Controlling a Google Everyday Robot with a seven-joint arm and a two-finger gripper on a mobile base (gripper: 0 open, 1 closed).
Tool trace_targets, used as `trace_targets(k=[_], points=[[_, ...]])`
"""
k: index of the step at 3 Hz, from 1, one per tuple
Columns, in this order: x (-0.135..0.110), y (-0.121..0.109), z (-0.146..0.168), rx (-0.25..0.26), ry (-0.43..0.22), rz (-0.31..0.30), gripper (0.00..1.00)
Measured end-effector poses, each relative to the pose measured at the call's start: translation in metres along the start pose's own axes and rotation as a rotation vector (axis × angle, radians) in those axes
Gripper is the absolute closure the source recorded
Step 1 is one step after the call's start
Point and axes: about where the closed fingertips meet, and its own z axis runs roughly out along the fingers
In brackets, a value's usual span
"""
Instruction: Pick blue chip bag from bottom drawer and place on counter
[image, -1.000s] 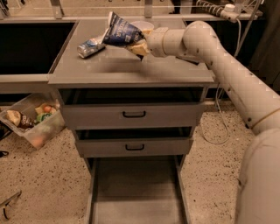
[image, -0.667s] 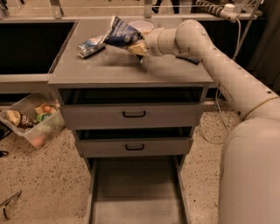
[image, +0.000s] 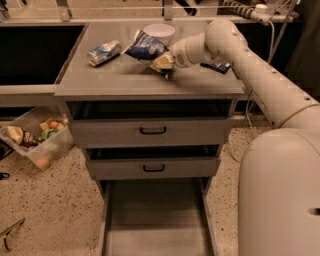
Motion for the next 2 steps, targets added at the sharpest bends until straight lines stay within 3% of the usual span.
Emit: trace_targets(k=[2], points=[[-0.0002, 0.0001, 0.0002, 0.000, 0.000, 0.000, 0.36]])
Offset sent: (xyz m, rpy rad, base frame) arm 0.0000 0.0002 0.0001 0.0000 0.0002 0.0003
